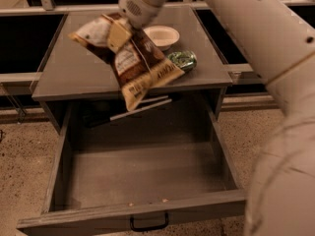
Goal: Pick brown chip bag from top drawer and place on counter
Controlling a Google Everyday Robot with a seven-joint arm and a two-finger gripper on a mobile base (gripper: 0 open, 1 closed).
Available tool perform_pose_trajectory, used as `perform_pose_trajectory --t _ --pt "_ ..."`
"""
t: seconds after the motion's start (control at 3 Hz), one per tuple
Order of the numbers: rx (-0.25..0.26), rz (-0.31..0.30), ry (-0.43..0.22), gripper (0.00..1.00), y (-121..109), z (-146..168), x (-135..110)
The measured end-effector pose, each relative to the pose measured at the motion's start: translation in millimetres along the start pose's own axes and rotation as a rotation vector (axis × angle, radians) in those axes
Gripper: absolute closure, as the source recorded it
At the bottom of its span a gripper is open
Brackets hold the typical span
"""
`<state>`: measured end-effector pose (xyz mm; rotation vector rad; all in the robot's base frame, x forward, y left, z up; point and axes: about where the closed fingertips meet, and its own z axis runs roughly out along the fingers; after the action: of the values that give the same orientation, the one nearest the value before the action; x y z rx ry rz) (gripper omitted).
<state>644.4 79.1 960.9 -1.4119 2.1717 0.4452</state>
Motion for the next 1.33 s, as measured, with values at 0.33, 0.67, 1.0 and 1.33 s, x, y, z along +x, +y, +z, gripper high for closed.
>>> perform_pose_trajectory --t 0.33,0.67,1.0,1.33 --pt "-0.05 -0.091 -0.07 1.0 22 -9 -64" --pt "-0.089 -0.135 -0.12 1.0 29 3 -100" --pt "-0.1 -0.116 -0.128 1.0 14 38 -116" --pt "-0.096 -0.101 -0.118 0.74 9 71 -145"
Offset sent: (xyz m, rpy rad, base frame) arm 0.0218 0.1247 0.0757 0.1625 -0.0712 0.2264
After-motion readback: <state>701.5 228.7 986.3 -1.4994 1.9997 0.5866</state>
